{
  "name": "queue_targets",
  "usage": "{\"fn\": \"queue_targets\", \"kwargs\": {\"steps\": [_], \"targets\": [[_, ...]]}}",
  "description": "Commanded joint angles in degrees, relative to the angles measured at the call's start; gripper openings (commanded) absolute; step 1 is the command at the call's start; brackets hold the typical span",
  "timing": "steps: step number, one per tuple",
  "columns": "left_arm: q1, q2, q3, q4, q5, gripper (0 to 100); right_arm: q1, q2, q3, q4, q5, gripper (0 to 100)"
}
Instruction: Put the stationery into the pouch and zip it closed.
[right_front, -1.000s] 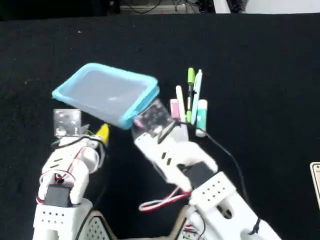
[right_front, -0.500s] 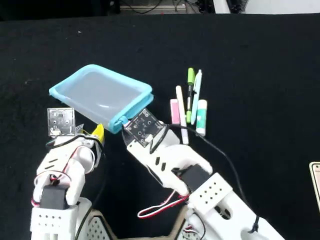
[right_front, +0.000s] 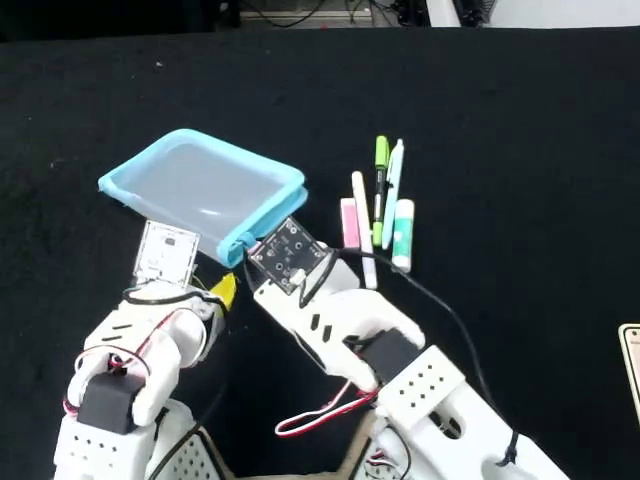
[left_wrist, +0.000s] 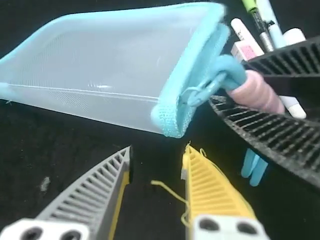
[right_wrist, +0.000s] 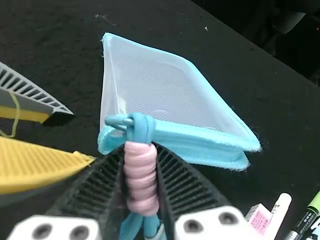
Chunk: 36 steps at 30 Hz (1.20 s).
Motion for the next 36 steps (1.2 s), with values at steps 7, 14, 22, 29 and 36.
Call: {"fn": "queue_targets", "kwargs": {"steps": [7, 14, 22, 29, 36], "targets": [[0.8, -0.2, 4.8, -13.6, 2.9, 18, -0.7, -1.7, -0.7, -2.0, 0.5, 1.1], [-4.1, -0.2, 7.0, -17.1, 3.3, 18, -0.7, -1.7, -0.6, -1.6, 0.5, 1.1], [-8.7, -0.2, 6.9, -17.1, 3.3, 17, 0.2, -1.9, 0.3, -1.9, 0.5, 1.1], [-8.8, -0.3, 6.7, -17.1, 3.3, 4, 7.4, -1.9, 0.3, -1.9, 0.5, 1.1], [-9.2, -0.3, 6.7, -17.1, 3.4, 3, 11.5, -2.0, 0.3, -1.9, 0.6, 1.1]]}}
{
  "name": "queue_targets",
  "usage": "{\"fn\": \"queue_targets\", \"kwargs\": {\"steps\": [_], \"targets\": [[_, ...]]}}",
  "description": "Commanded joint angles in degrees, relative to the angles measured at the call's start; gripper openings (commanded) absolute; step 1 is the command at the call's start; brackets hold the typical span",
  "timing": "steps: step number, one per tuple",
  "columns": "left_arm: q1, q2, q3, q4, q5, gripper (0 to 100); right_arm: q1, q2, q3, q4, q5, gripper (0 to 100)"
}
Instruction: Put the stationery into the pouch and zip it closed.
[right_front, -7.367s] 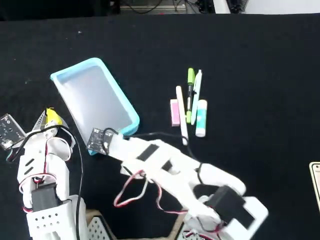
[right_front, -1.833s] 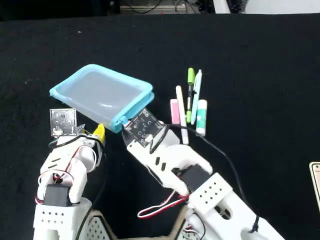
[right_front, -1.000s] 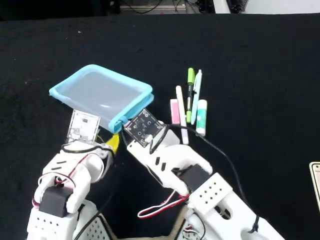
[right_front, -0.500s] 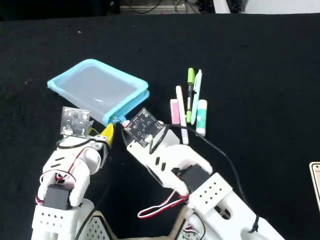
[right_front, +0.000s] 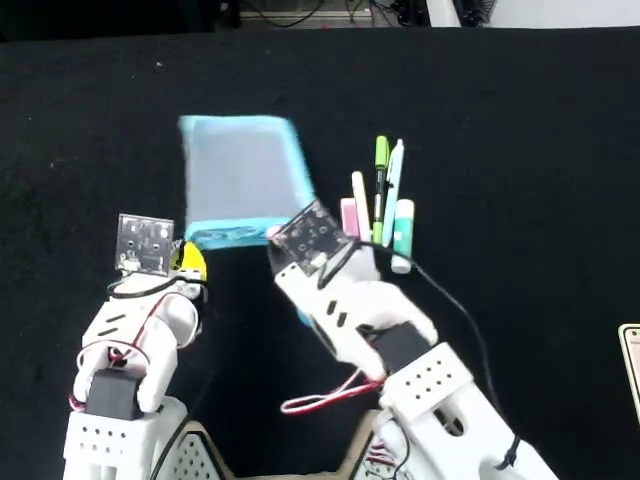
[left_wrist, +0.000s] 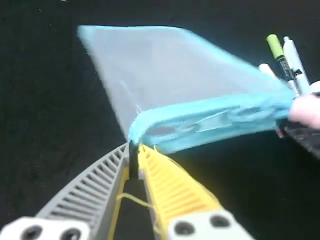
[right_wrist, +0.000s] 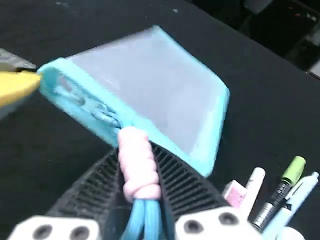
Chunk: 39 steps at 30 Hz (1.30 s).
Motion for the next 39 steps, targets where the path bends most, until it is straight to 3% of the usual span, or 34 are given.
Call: {"fn": "queue_targets", "kwargs": {"steps": [1, 10, 13, 17, 26, 30, 34, 39], "targets": [[-1.9, 0.0, -0.9, -1.2, 0.7, 3, 3.5, -2.1, -0.7, -1.9, 0.5, 1.1], [-12.2, 0.0, -3.1, -1.2, 10.4, 3, 6.8, -2.2, -1.2, -1.9, 0.3, 1.1], [-9.8, 0.0, -3.1, -0.9, 10.2, 5, 5.1, -2.2, -1.1, -1.9, 0.2, 1.1], [-0.7, 0.1, -0.7, -0.4, 5.5, 19, -0.1, -2.2, -0.7, -1.5, 0.3, 1.1], [9.7, 0.1, 2.1, -1.6, 3.1, 18, -1.7, -2.2, -0.7, -1.5, 0.4, 1.0], [10.2, 0.1, 5.8, -7.9, 3.1, 17, -1.8, -2.2, -0.7, -1.5, 0.3, 1.0], [10.0, 0.1, 6.5, -9.0, 3.1, 17, -1.8, -2.2, -0.7, -1.5, 0.4, 1.0], [5.5, 0.2, 9.1, -15.8, 3.4, 17, -1.8, -2.2, -0.7, -1.5, 0.4, 1.0]]}}
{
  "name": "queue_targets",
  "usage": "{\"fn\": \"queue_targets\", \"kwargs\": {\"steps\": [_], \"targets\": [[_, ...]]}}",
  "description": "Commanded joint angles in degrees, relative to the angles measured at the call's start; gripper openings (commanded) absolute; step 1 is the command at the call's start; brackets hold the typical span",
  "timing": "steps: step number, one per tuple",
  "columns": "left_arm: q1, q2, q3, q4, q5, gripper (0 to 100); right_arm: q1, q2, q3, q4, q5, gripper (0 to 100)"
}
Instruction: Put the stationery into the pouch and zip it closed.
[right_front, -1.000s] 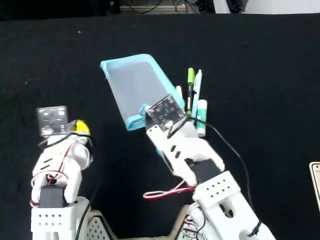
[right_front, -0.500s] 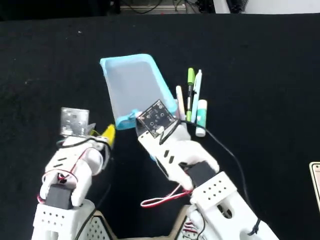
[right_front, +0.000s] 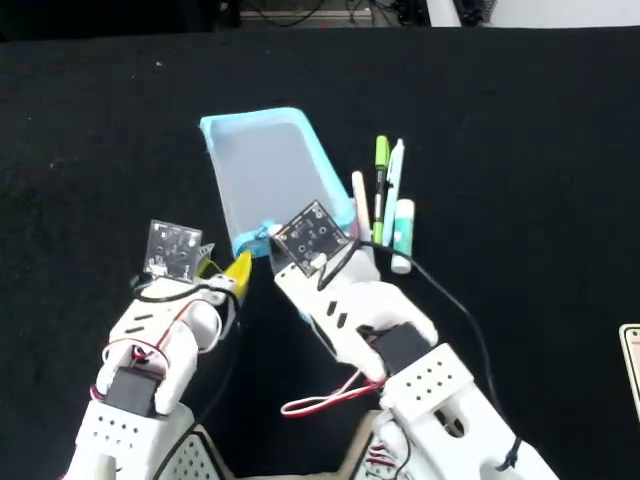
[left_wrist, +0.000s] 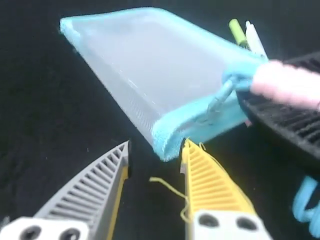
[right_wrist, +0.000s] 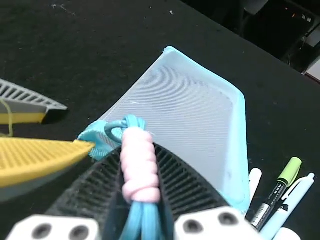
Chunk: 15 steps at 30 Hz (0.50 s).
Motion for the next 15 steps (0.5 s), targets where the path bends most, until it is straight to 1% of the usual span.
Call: {"fn": "queue_targets", "kwargs": {"steps": [1, 4, 15], "targets": [[-3.6, -0.2, 0.9, -6.1, -0.1, 17, -0.7, -1.8, -0.7, -1.5, 0.4, 1.0], [-4.3, 0.3, 2.6, -8.9, -0.3, 18, -0.7, -1.8, -0.7, -1.5, 0.4, 1.0], [-4.1, -0.2, 3.6, -9.3, -0.3, 18, -0.7, -1.8, -0.7, -1.5, 0.1, 1.0]]}}
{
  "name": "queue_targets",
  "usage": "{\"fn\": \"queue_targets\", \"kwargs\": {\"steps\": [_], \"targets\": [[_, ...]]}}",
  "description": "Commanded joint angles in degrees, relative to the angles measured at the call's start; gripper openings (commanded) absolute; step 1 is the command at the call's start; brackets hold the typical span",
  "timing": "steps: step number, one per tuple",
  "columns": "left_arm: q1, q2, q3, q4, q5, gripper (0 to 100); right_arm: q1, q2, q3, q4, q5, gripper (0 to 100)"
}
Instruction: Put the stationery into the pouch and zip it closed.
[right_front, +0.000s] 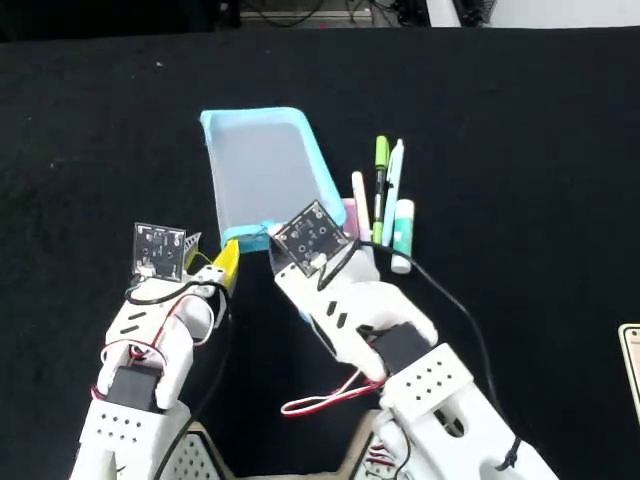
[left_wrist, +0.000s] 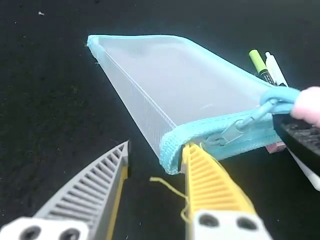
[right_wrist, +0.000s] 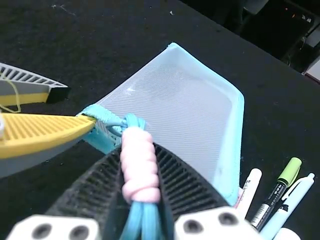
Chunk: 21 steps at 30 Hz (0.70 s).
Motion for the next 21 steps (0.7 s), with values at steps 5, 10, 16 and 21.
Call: {"fn": "queue_targets", "kwargs": {"steps": [5, 10, 16, 21], "targets": [[1.2, -0.2, 3.1, -5.9, -0.5, 18, -0.7, -1.8, -0.1, -1.5, 0.2, 1.0], [1.0, 0.2, 3.1, -6.3, -1.5, 18, -0.7, -1.8, -0.1, -1.5, 0.2, 1.0], [1.4, 0.3, 3.1, -6.2, -4.1, 17, -0.7, -1.8, -0.1, -1.5, 0.1, 1.0], [0.8, -0.2, 3.1, -6.2, -4.1, 8, -0.4, -1.8, 0.0, -1.5, 0.3, 1.0]]}}
